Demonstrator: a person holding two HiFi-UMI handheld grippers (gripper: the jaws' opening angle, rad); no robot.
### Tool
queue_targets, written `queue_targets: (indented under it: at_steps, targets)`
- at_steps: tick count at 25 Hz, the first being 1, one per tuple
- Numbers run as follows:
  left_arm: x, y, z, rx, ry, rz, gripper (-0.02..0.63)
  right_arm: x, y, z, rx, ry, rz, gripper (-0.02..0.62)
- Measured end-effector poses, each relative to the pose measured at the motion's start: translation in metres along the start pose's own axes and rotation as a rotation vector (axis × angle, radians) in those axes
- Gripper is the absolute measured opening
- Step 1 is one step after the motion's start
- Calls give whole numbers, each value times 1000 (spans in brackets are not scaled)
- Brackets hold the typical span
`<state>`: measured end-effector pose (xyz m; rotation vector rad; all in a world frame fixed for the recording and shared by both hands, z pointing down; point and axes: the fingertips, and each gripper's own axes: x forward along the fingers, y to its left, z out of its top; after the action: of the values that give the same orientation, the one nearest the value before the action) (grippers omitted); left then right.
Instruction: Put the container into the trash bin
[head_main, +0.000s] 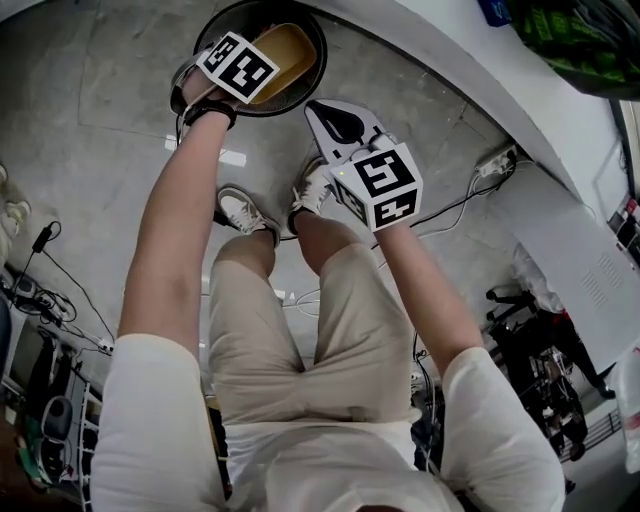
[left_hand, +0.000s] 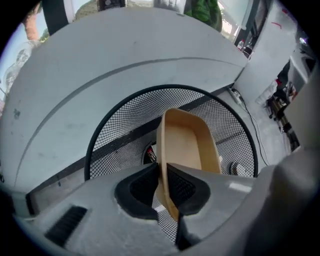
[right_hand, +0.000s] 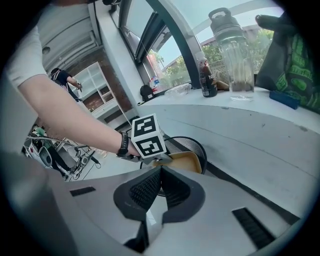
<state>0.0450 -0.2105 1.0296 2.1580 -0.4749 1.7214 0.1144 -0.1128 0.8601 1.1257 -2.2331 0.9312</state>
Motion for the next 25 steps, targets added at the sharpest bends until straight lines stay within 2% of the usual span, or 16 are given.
queue_targets:
  at_steps: [11,15,21,25]
  targets:
    - [45,0,-2,212,166,35,32,9,-11,-22,36,-10,-8,2]
    - [61,0,-4,195,200,28,32,15,-15,-25,30,-13,-3,2]
    - [77,-1,-6,193,202,16,32,22,-18,-30,31,-12,-5,2]
    - [85,-7,-9,124,183,-28,39,26,-20,-35,35,-10,-12,2]
